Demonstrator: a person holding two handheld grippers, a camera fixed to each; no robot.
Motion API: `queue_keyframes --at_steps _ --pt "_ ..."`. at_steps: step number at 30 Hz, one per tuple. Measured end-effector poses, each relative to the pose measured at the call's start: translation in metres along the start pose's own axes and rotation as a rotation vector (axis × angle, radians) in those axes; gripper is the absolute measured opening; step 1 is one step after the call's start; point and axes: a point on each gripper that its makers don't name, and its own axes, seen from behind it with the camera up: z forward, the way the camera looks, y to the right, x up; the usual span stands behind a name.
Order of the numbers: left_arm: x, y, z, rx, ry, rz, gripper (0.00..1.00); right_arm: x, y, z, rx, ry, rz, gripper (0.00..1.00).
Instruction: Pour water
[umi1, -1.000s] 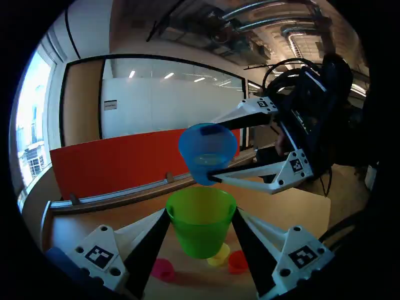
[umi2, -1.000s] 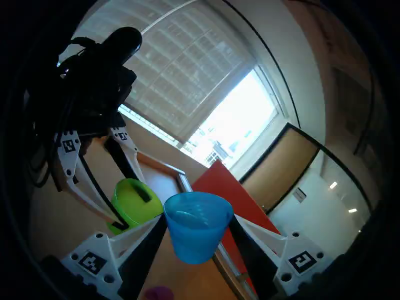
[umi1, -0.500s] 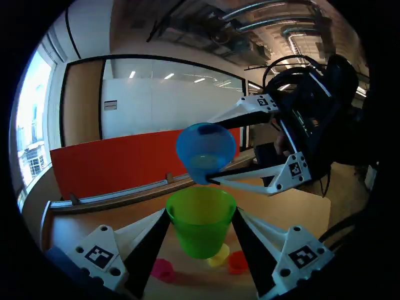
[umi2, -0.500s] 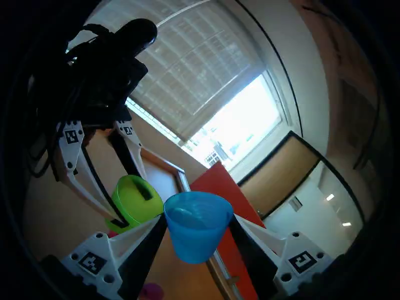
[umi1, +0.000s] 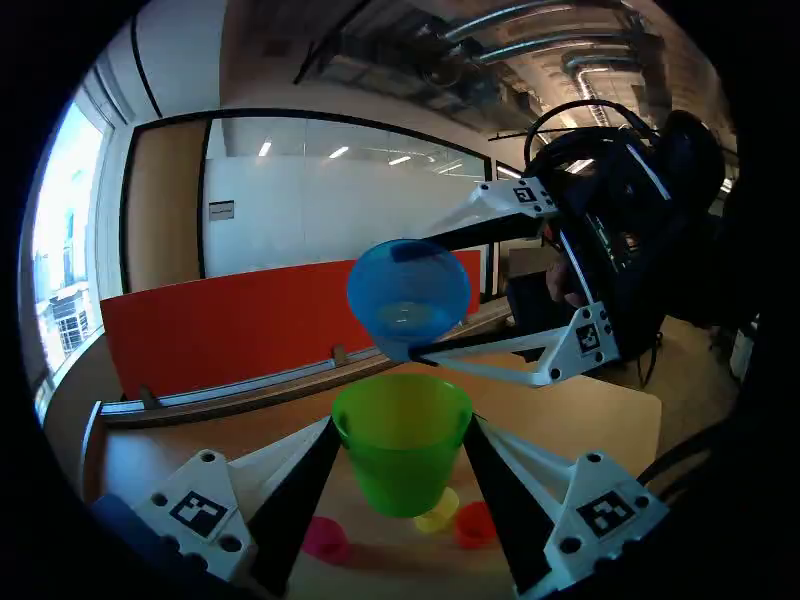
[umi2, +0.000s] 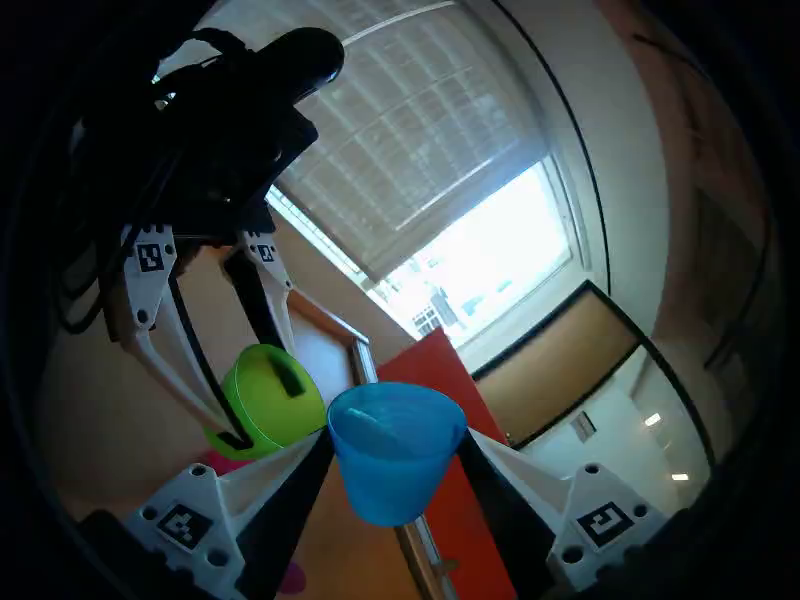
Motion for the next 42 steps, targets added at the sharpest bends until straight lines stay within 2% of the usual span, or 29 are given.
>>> queue_keyframes --at_steps 8,21,42 --pt "0.001 0.0 0.0 0.001 0.002 -0.001 0.85 0.004 0.002 -0.001 -0.001 -0.002 -0.03 0.91" --pt "0.001 0.0 0.0 0.0 0.003 0.0 0.85 0.015 0.0 -0.001 0.008 0.002 -0.127 0.91" --pt "0.004 0.001 -0.001 -0.001 0.007 0.003 0.85 0.015 0.004 0.003 0.014 0.001 -0.21 0.9"
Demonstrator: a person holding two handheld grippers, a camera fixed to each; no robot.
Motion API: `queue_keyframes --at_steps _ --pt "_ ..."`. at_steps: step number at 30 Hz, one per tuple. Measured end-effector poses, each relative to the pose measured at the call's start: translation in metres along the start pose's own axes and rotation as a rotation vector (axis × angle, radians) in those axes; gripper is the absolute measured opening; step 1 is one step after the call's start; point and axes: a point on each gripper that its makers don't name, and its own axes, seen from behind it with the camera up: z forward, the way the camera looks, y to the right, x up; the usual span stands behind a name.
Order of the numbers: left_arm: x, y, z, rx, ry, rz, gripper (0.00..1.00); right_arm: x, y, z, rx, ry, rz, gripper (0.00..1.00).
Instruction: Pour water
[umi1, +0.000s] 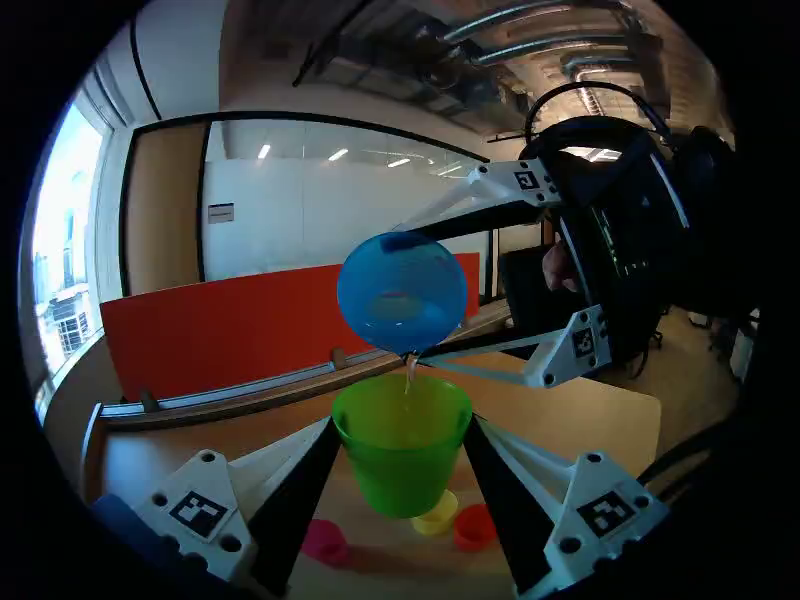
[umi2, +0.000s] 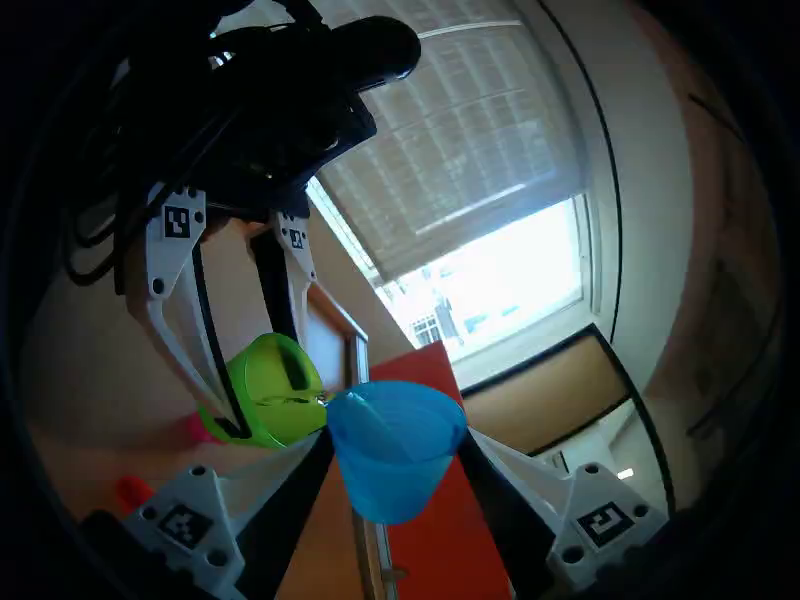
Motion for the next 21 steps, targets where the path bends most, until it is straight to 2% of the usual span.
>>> queue_keyframes --at_steps 21 --pt "-0.0042 -0.0015 0.0018 -0.002 -0.008 -0.001 0.85 -0.0073 0.0078 0.0074 -0.002 -0.002 -0.065 0.91"
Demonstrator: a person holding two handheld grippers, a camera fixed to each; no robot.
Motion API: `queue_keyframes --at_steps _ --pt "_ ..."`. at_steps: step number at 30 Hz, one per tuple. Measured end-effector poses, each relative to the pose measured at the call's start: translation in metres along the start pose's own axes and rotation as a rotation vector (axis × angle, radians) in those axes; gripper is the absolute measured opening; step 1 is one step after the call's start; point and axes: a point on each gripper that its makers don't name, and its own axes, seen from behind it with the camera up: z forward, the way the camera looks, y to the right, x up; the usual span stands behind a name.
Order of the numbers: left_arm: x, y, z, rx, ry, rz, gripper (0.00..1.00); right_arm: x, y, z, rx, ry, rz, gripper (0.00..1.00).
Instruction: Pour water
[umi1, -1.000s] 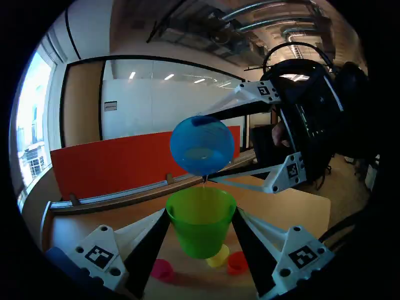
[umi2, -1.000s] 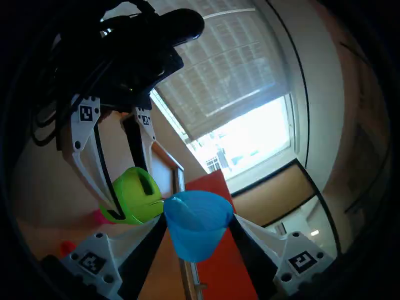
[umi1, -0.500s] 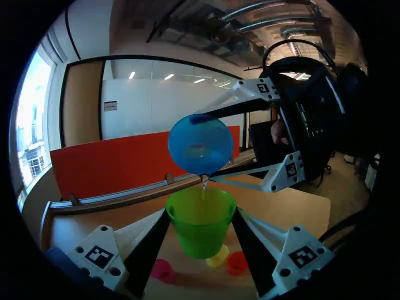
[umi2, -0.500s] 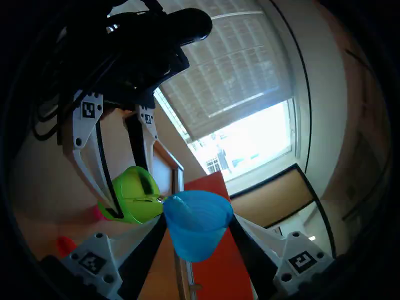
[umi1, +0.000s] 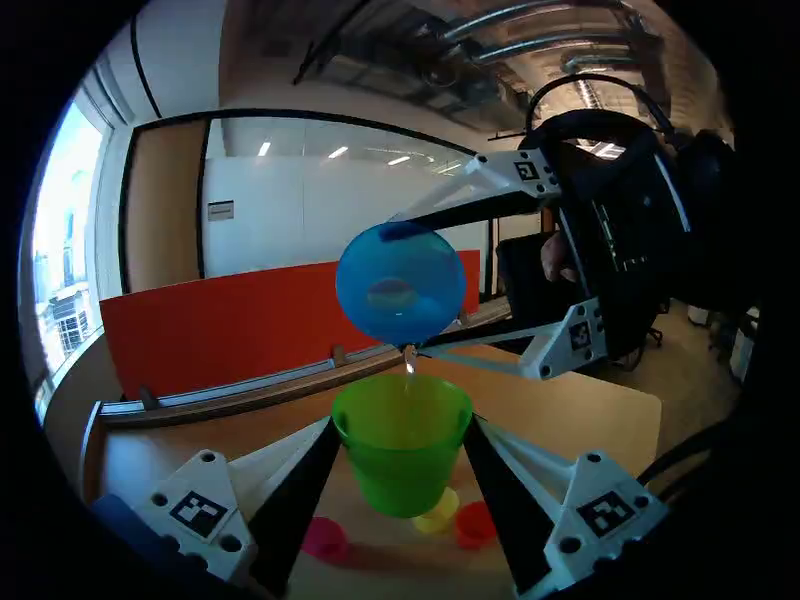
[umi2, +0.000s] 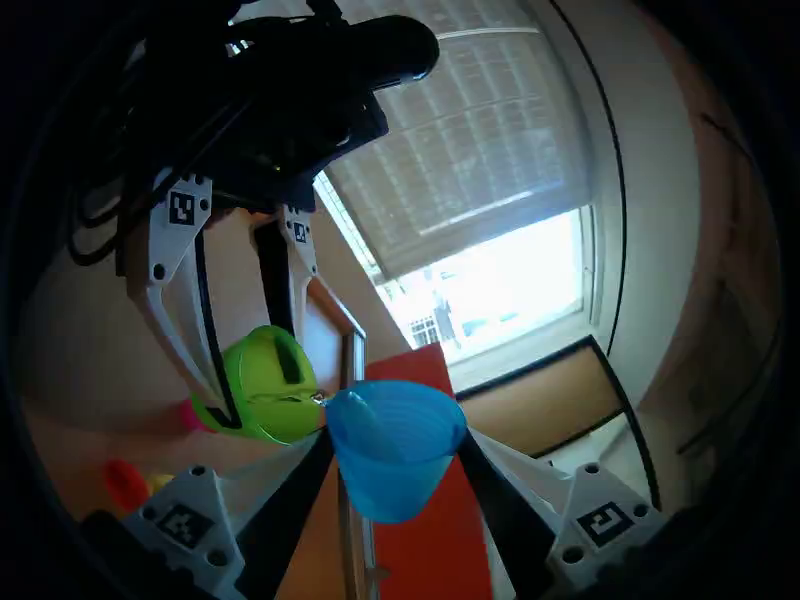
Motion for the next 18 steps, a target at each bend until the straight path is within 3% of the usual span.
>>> queue_keyframes --at_steps 18 --pt "-0.0015 -0.0009 -0.0002 0.001 -0.002 0.0 0.85 0.0004 0.0008 0.0025 -0.001 0.001 -0.024 0.91"
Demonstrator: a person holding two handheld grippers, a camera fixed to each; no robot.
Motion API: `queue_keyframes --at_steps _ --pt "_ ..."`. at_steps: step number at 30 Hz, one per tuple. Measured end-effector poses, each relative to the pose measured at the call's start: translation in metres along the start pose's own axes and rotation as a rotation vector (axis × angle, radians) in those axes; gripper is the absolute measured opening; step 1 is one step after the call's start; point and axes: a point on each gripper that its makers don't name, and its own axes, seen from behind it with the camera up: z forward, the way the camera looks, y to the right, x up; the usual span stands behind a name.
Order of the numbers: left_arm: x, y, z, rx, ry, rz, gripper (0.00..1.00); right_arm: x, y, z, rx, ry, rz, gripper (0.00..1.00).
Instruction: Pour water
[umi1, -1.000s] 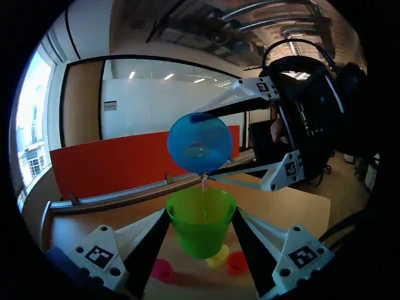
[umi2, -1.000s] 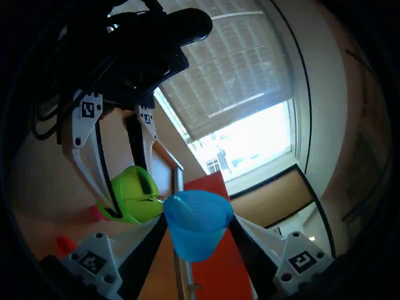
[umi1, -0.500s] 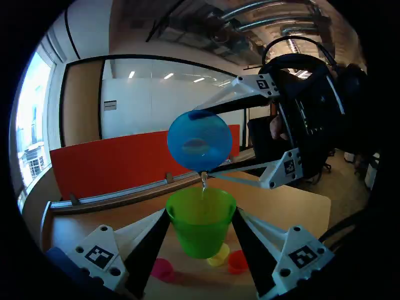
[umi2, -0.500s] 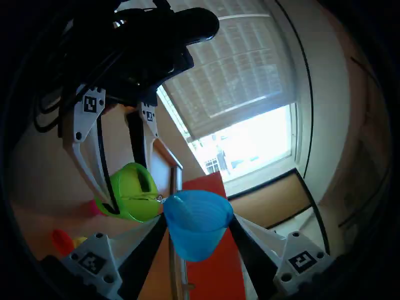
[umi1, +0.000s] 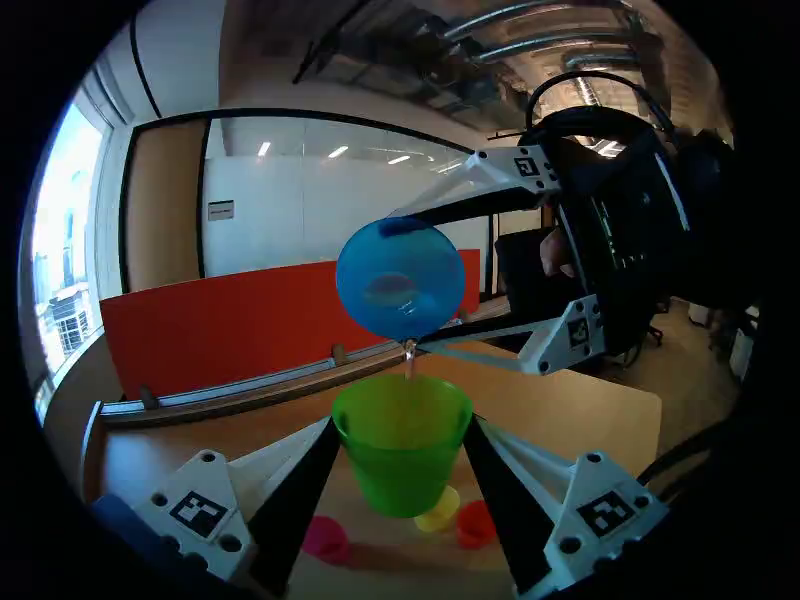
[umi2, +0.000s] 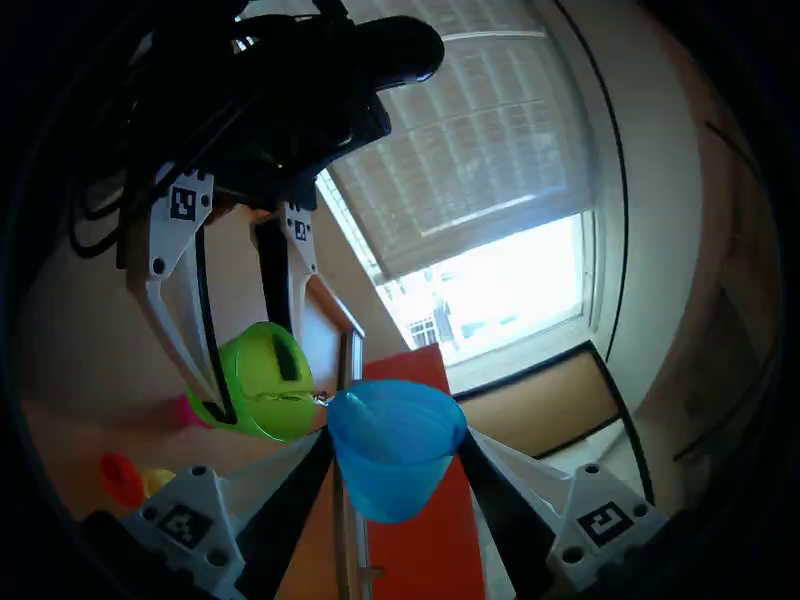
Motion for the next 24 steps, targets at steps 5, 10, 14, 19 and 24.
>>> queue_keyframes --at_steps 5,10,14,19,24 --pt "0.0 0.0003 0.0003 0.0 -0.001 0.001 0.85 0.0001 0.0001 -0.0006 0.001 0.0 -0.008 0.91" --pt "-0.0002 0.0004 0.0003 0.0 -0.001 0.0 0.85 0.0003 0.0005 -0.0012 0.002 0.001 -0.018 0.91" --pt "-0.0005 0.0003 0.0 0.001 -0.001 0.001 0.85 -0.0002 0.0006 -0.0015 0.003 0.0 -0.031 0.91" --pt "-0.0004 0.0001 0.0002 0.002 -0.001 0.0 0.85 -0.0011 0.0009 -0.0015 0.005 -0.001 -0.041 0.91" --pt "-0.0009 0.0002 0.0004 0.002 -0.001 -0.001 0.85 -0.0024 0.0017 -0.0009 0.003 -0.001 -0.047 0.91"
